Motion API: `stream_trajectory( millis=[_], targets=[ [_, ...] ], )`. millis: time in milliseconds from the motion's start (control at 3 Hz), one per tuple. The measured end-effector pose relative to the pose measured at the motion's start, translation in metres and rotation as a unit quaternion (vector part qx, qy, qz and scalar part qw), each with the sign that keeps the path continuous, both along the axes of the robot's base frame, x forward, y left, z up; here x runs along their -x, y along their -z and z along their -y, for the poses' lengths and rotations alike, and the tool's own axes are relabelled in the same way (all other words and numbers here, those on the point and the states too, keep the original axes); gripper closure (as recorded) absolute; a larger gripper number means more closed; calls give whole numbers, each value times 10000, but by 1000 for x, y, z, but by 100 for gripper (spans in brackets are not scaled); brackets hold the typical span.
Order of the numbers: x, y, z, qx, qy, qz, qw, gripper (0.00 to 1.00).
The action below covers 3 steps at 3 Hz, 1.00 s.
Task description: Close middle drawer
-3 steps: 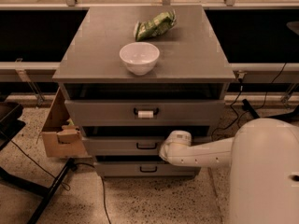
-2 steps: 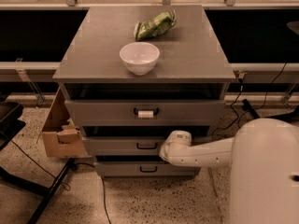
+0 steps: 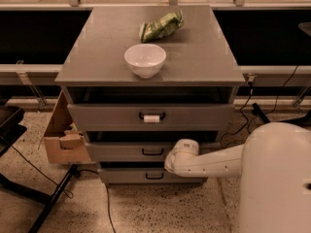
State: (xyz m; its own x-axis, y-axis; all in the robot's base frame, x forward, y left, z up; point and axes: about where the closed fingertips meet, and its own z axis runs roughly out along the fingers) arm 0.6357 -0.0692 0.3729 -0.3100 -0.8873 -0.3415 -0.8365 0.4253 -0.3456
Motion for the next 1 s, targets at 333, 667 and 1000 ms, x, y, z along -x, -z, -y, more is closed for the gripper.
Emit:
stream_trajectory(
  millis=[333,667,1000],
  targets=[
    [46,-15,6,-119,-203,-224,9995,99],
    [114,-37,22,-43,-555,-543,9970,100],
    [163,-66,43,255,-1051,-691,9917,100]
  ],
)
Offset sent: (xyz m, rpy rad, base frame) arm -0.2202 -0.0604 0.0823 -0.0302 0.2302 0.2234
